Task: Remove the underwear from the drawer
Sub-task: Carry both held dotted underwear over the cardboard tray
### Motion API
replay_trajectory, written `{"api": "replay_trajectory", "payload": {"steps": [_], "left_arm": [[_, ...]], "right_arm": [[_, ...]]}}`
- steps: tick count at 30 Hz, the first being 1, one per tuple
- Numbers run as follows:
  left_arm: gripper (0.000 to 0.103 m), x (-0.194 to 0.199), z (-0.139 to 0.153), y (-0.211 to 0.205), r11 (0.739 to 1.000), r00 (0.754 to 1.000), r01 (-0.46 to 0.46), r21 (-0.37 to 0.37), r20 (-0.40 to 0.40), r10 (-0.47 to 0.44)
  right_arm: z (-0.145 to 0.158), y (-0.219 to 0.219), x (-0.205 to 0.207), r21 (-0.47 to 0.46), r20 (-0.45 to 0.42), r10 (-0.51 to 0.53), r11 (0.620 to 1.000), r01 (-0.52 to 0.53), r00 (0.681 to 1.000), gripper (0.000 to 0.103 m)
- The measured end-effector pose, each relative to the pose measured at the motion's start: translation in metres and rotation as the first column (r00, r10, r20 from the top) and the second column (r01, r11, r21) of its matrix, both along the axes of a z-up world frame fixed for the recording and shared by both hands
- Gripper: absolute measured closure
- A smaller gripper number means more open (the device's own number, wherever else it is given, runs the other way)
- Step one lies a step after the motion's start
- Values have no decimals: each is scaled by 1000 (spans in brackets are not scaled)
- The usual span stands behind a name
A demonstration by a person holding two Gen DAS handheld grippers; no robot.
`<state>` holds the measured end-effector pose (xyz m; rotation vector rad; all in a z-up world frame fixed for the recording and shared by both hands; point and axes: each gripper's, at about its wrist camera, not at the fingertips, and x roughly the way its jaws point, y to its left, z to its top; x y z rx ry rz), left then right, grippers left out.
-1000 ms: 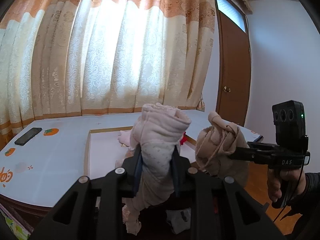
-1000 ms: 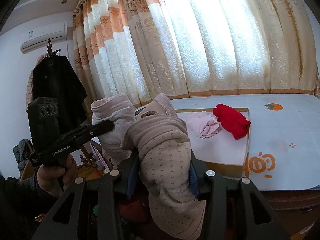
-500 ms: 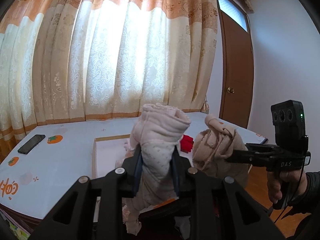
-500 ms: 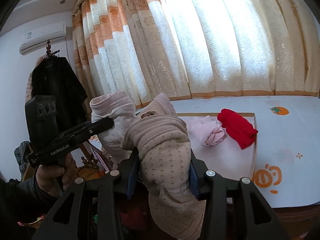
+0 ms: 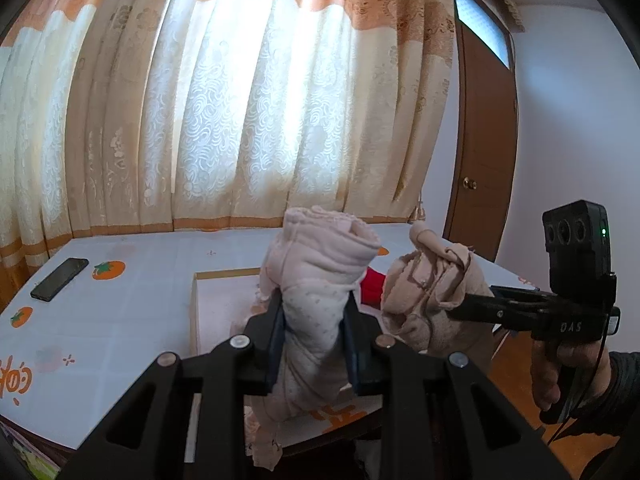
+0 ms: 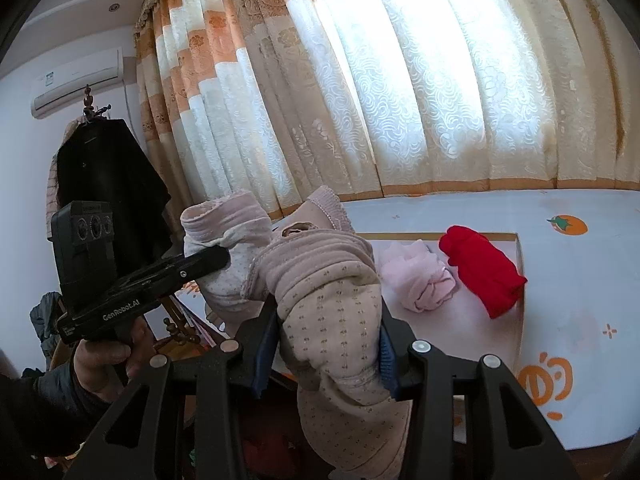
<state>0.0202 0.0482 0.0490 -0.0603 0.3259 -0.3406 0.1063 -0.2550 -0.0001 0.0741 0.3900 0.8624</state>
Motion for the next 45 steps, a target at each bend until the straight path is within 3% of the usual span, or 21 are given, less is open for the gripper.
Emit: {"api": "replay_trajectory", "payload": {"steps": [7,12,25,30,45], "left_arm": [[79,13,3,9,999,999,7,-53,-39,-9],[79,20,3,9,999,999,-7,-38,-48,5],[79,51,18,16,996,996,-24,-87,-84,17],[79,61,20,15,997,996,-40,-65,-88,34],[79,128,6,26,990,972,-94,-109,-227,67]], "right_arm": [[5,7,9,-3,-7,0,1000,0,1000,57],[4,9,15,-5,-16,-5,1000,5,1000,57],[21,21,37,6,-26,-3,1000,4,1000,57],[29,30,48,5,-39,-2,1000,2,999,57],[38,55,108,-27,-147,-79,997,76,986,57]]}}
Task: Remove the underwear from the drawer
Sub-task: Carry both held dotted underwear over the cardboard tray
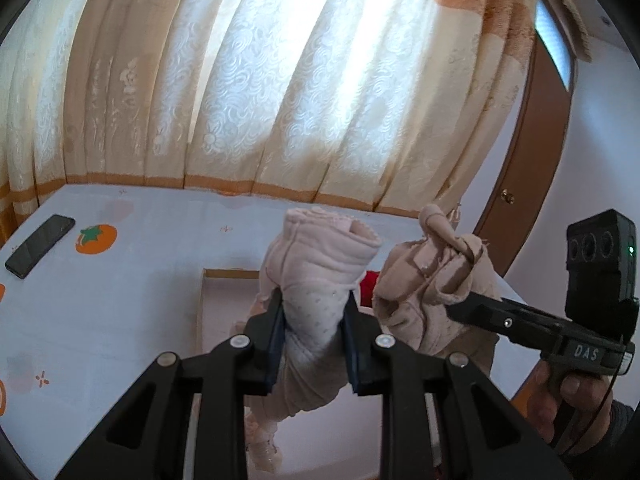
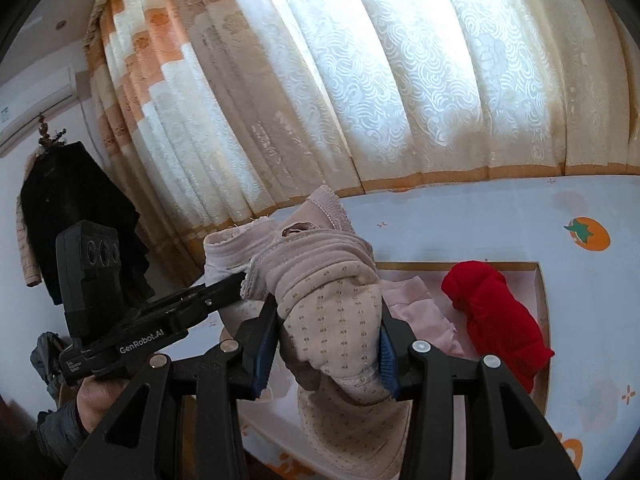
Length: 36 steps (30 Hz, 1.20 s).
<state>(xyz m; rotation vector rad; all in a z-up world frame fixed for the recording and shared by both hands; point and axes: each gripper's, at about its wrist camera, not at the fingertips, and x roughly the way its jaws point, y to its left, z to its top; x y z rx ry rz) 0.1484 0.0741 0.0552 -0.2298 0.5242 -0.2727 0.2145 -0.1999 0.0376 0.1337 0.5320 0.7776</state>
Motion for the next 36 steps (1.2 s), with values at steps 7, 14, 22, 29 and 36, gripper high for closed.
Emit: {"api": "replay_trajectory", "payload": {"steps": [7,14,22,29,36], "left_arm": [[79,35,-9,12,998,997,-28,-49,-70,24],[79,59,-22,17,997,990,-52,-58,-134,44],[79,78,-30,16,996,981,-63,-60,-189,51],[79,94,-42,23,994,968,-97,-58,-239,81],[79,106,-49,22,994,958,-104,-23,-271,94]], "right_arm": [[-4,12,32,-2,-67,-26,1000,26,997,57],[-10,26,59,-17,-132,-49,999,47,990,57],[-19,43,81,-76,-161,-78,995,67,984,56],[-28,50,105,-91,-209,-115,991,98,971,56],[-40,63,114,-134,-236,-123,987,93,964,56]]}}
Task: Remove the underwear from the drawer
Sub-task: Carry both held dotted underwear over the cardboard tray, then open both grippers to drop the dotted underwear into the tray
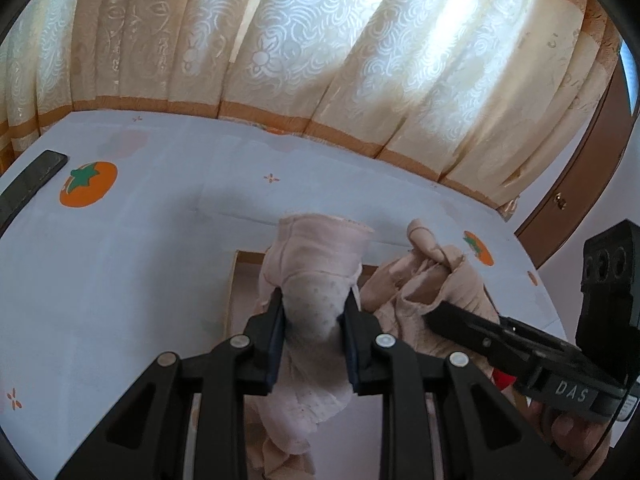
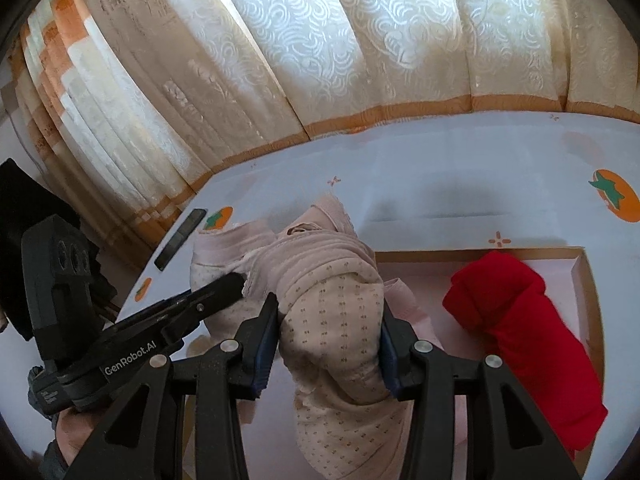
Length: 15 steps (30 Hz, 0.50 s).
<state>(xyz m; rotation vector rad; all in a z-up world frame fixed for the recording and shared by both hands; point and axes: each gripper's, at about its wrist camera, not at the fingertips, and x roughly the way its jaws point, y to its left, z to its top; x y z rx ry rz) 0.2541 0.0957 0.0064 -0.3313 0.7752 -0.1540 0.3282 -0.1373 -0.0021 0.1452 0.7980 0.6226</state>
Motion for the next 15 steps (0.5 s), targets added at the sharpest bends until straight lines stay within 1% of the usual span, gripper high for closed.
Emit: {"api": "replay_trajectory", "payload": {"steps": [4,7,9,12,14,15], "left_arm": [[79,5,-7,-2,1000,1000,3,9,-18,-3],[78,5,-8,-5,1000,1000,6,13,-16,-6],[75,6,-8,-8,1000,1000,8,28,-18,-8],[72,5,-8,-12,999,1000,23,36,-15,-23],[70,1,-7,-17,998,1000,29,60,-7,-29],[69,-2,-5,-18,997,999,32,66,1,-32]], "right_arm": [[-7,2,4,-11,-10,1,1000,-1,1000,55],[-11,1,7,-16,-17,-2,1000,2,1000,55],[-14,2,9,-24,-28,4,1000,-5,1000,55],[-17,2,10,-37,-41,2,999,-3,999,45],[-17,1,9,-37,-43,3,999,-4,999,43],[-17,0,8,-41,-40,5,999,-7,999,40]]}}
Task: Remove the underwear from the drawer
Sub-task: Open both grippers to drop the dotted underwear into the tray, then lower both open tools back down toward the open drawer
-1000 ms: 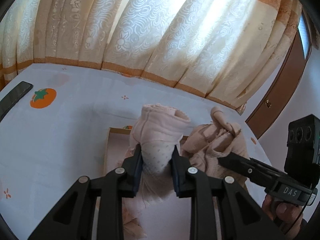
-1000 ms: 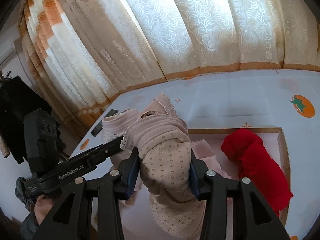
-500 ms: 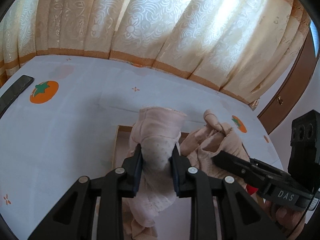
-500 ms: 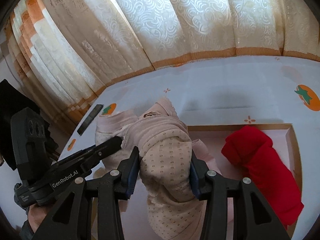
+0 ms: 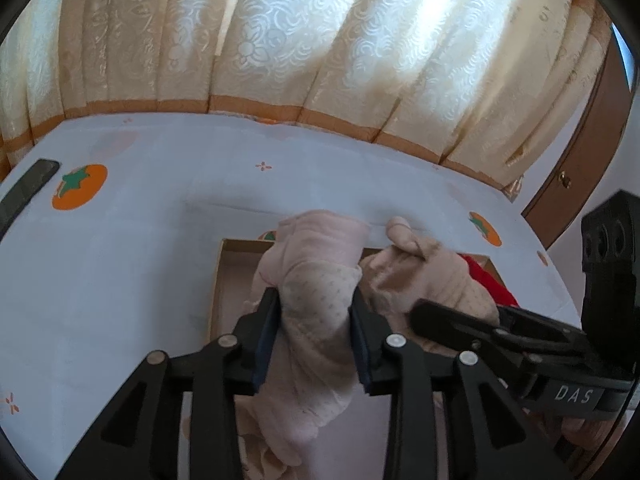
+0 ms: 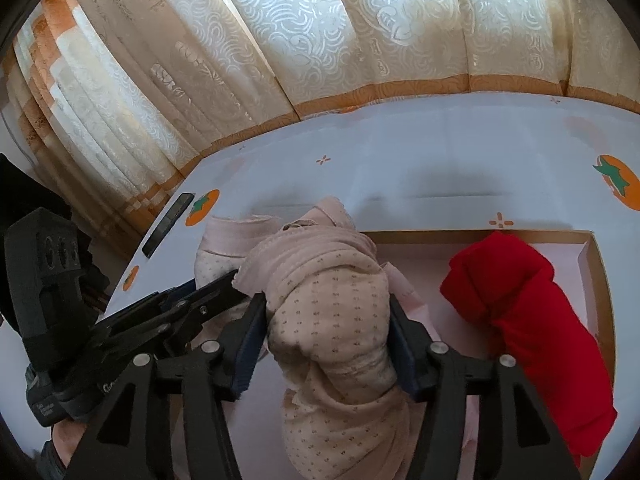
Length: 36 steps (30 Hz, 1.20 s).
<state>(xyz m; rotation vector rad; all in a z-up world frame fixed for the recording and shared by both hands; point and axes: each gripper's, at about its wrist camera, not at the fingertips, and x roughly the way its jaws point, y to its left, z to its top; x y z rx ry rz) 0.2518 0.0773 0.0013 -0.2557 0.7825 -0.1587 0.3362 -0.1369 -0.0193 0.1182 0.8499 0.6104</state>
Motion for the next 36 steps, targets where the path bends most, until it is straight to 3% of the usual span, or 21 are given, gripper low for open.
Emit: {"api": "replay_trajectory", "payload": {"steps": [3,8,10,15,20,22,27,36], "left_arm": [[64,-7,4,-2,1000,1000,10,-1,12,-10],[63,-31,19,-2,999,997,34,-5,65,-34],[63,-46,27,-2,999,994,44,7,98,-44],[51,-90,41,0,998,984,66,14,167,-68],[49,-134,42,0,995,976,95,14,198,-96],[43,-153,38,-2,994,974,109,30,195,-113],[43,-192,24,-11,986,971,153,63,174,-162],[43,-241,-23,-6,990,987,143,-5,77,-142]], "right_arm": [[3,-1,-6,-23,18,5,1000,-4,1000,35],[18,-11,-29,-14,73,18,1000,-17,997,34],[25,-18,-44,0,98,36,999,-37,995,34],[38,-36,-91,25,160,101,994,-106,982,34],[40,-54,-146,15,226,177,983,-185,958,34],[38,-64,-171,22,231,214,974,-225,949,33],[22,-84,-224,-8,238,268,962,-275,934,33],[-19,-92,-282,-61,241,365,930,-362,899,33]]}}
